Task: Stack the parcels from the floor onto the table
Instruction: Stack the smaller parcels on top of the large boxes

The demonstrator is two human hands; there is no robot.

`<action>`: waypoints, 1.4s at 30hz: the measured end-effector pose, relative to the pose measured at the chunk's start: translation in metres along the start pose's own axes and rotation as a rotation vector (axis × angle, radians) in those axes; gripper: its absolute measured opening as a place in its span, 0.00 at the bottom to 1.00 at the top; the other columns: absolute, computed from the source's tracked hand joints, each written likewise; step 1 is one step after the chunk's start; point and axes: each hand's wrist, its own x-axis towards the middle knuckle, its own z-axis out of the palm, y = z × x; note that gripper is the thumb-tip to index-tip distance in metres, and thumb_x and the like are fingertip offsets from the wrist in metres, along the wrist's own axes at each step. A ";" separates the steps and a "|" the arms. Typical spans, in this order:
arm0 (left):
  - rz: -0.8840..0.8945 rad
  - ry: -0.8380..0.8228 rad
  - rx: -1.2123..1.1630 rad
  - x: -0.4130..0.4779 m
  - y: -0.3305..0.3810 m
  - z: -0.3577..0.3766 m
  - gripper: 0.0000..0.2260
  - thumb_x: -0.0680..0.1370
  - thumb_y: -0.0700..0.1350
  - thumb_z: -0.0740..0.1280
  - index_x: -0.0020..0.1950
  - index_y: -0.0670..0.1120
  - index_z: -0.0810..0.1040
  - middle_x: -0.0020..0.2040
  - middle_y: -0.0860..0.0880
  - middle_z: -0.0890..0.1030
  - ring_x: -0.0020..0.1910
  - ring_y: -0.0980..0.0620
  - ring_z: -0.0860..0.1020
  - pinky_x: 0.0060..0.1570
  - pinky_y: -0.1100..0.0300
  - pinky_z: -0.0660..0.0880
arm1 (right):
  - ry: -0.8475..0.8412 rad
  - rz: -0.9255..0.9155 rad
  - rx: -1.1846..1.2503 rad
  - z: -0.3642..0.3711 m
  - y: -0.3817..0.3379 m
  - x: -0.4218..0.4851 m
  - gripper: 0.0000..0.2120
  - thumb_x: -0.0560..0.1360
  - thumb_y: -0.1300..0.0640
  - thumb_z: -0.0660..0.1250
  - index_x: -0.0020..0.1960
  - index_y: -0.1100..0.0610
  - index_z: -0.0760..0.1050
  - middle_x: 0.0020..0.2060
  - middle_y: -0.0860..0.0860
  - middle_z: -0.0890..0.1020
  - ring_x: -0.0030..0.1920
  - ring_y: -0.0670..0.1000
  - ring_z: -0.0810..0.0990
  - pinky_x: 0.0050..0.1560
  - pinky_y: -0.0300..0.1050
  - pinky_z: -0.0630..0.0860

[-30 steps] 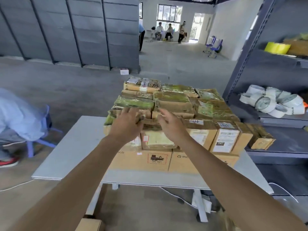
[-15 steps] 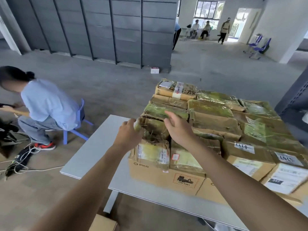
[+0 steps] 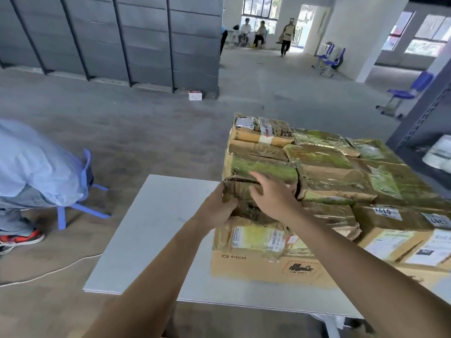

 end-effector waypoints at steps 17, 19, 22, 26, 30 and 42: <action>-0.119 -0.226 -0.217 0.019 -0.031 -0.014 0.36 0.73 0.71 0.56 0.78 0.61 0.49 0.77 0.56 0.60 0.74 0.52 0.61 0.58 0.61 0.57 | -0.035 0.048 -0.305 0.024 -0.016 0.004 0.26 0.82 0.49 0.55 0.78 0.55 0.57 0.77 0.51 0.60 0.76 0.52 0.55 0.74 0.46 0.50; -0.104 -0.220 -0.172 0.022 -0.031 -0.015 0.36 0.74 0.70 0.55 0.78 0.59 0.50 0.77 0.54 0.60 0.75 0.50 0.61 0.59 0.59 0.58 | -0.032 0.045 -0.307 0.024 -0.016 0.004 0.26 0.82 0.50 0.55 0.78 0.55 0.57 0.77 0.52 0.60 0.76 0.52 0.55 0.74 0.46 0.51; -0.058 -0.177 -0.103 0.027 -0.029 -0.020 0.36 0.75 0.70 0.54 0.78 0.56 0.51 0.77 0.51 0.60 0.74 0.48 0.63 0.63 0.55 0.61 | -0.053 0.046 -0.274 0.021 -0.017 0.003 0.26 0.82 0.49 0.55 0.78 0.55 0.56 0.77 0.51 0.59 0.76 0.51 0.55 0.74 0.46 0.52; -0.047 -0.125 -0.078 0.031 -0.026 -0.028 0.33 0.77 0.67 0.55 0.78 0.54 0.52 0.77 0.50 0.60 0.74 0.47 0.62 0.61 0.56 0.61 | -0.042 0.068 -0.219 0.015 -0.017 -0.001 0.26 0.82 0.49 0.56 0.78 0.53 0.56 0.76 0.52 0.62 0.75 0.52 0.59 0.72 0.49 0.58; -0.032 -0.054 -0.008 0.034 -0.011 -0.027 0.31 0.79 0.61 0.57 0.77 0.50 0.56 0.75 0.47 0.64 0.71 0.45 0.66 0.61 0.54 0.64 | 0.008 0.085 -0.177 0.010 -0.015 -0.010 0.26 0.82 0.50 0.57 0.77 0.54 0.57 0.75 0.52 0.63 0.73 0.53 0.64 0.70 0.48 0.63; 0.256 0.082 0.302 0.013 0.045 -0.006 0.22 0.79 0.51 0.59 0.73 0.50 0.63 0.70 0.48 0.64 0.66 0.46 0.68 0.56 0.57 0.64 | 0.154 0.241 -0.015 -0.033 0.017 -0.056 0.23 0.82 0.48 0.56 0.76 0.51 0.61 0.65 0.52 0.73 0.58 0.52 0.75 0.55 0.49 0.73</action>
